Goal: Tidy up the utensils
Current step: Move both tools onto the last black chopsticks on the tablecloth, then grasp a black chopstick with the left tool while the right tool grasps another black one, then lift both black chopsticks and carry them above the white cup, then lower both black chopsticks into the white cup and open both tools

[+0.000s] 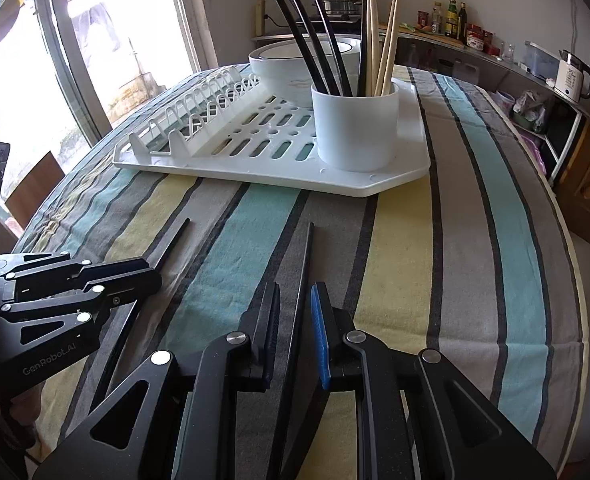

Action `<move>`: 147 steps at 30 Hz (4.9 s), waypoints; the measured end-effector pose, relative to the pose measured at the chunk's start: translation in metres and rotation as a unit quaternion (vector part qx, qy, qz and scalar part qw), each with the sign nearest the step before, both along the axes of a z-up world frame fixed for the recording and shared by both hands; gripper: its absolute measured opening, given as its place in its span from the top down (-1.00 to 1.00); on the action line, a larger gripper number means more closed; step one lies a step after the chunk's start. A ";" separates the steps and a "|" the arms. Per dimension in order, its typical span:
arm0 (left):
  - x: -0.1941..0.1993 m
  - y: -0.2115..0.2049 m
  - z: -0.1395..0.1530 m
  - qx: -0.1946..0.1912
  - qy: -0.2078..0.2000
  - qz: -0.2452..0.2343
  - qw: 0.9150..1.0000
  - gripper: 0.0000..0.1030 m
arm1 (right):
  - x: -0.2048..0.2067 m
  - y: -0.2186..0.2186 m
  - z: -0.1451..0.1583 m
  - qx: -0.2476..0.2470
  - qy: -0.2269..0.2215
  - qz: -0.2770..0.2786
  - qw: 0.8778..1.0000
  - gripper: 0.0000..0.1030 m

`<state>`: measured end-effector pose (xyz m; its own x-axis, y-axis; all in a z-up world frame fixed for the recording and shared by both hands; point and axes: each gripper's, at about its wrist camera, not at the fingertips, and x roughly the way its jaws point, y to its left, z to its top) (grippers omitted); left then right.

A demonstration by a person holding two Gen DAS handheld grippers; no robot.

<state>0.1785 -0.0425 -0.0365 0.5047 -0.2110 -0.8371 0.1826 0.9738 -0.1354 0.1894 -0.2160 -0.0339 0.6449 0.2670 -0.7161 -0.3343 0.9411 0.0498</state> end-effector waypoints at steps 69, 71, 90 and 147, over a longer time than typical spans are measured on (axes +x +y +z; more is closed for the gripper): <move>-0.093 0.050 0.159 -0.061 -0.215 -0.028 0.974 0.92 | -0.090 -0.041 0.116 0.100 -0.188 -0.026 0.977 0.91; -0.094 0.049 0.161 -0.061 -0.218 -0.030 0.974 0.92 | -0.091 -0.042 0.117 0.101 -0.191 -0.027 0.976 0.91; -0.034 0.007 0.200 -0.068 -0.222 -0.069 0.970 0.92 | -0.065 -0.054 0.151 0.091 -0.218 -0.040 0.971 0.91; 0.140 -0.041 0.232 -0.090 -0.210 -0.074 0.971 0.92 | 0.067 -0.054 0.179 0.093 -0.202 -0.055 0.973 0.91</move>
